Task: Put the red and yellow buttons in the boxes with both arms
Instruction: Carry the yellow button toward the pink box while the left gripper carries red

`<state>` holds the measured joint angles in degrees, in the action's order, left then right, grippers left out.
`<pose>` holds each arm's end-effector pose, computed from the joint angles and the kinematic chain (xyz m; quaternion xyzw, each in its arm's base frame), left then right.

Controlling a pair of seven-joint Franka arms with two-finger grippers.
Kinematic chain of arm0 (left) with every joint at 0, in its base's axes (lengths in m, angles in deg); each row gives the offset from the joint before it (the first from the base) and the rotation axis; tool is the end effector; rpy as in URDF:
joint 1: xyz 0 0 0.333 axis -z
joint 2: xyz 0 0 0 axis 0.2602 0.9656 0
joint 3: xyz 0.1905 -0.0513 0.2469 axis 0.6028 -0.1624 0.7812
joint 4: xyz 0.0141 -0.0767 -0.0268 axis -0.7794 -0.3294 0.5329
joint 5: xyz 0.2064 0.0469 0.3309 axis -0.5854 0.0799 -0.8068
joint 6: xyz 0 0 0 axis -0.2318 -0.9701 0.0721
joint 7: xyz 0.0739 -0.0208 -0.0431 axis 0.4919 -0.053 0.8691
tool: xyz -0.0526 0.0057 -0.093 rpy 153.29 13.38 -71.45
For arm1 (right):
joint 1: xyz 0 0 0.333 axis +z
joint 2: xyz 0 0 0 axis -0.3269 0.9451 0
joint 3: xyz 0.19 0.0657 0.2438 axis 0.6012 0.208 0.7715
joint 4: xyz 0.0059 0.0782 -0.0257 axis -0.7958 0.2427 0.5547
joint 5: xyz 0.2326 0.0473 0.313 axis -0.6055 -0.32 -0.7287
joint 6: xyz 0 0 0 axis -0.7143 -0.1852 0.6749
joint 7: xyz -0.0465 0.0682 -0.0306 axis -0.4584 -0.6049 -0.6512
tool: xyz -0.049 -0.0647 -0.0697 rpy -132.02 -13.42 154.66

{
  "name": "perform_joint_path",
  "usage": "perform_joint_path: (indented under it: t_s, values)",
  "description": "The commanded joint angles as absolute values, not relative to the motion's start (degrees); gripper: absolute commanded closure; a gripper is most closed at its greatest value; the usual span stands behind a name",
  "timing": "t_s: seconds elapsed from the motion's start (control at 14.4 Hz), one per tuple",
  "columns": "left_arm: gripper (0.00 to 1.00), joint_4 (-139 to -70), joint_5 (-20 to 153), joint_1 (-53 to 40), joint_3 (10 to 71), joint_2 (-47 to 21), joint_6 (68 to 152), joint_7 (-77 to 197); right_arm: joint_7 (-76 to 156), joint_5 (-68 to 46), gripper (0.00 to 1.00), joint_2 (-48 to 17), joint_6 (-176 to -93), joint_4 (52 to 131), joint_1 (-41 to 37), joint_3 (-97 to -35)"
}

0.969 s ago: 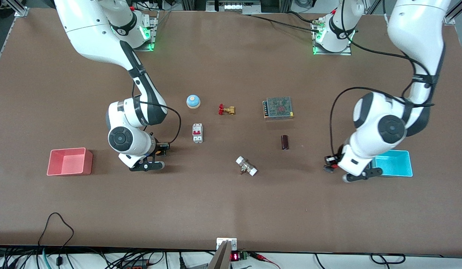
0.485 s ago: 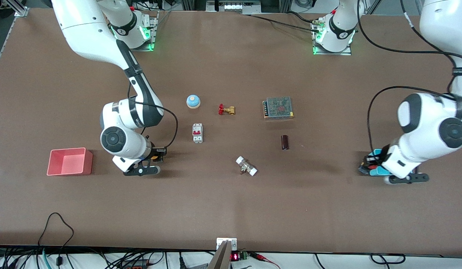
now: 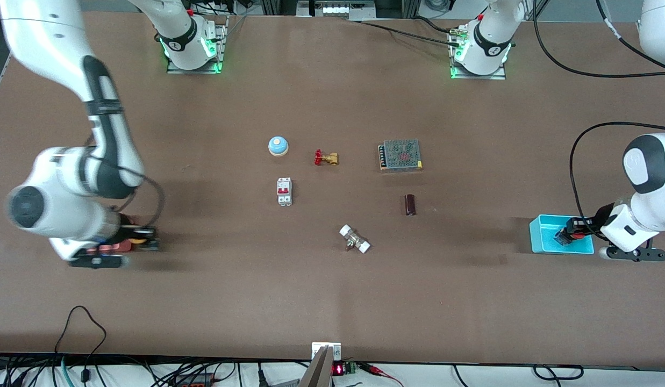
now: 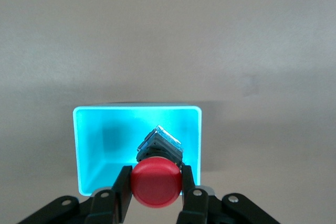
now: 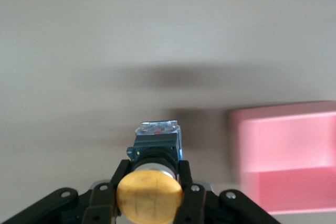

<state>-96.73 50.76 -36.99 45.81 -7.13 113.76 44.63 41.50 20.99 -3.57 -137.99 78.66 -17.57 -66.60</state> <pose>0.6720 0.1336 0.3145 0.9997 -0.0153 -0.0153 0.0113 0.7054 -0.0379 0.3013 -0.9996 0.0209 0.0191 0.0096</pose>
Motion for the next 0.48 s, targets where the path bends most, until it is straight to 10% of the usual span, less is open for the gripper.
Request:
perform_joint_path:
  t_s: [0.0,0.42]
  values:
    - [0.76,-96.28,49.50,-38.72,45.16,-4.63,113.52,41.53,35.21,21.19,0.58,-4.17,-137.20,78.99,-22.06,-65.26]
    - [0.71,-96.37,49.41,-39.16,45.34,-0.75,115.72,41.44,33.95,23.66,0.57,-3.65,-137.29,78.99,-23.30,-65.79]
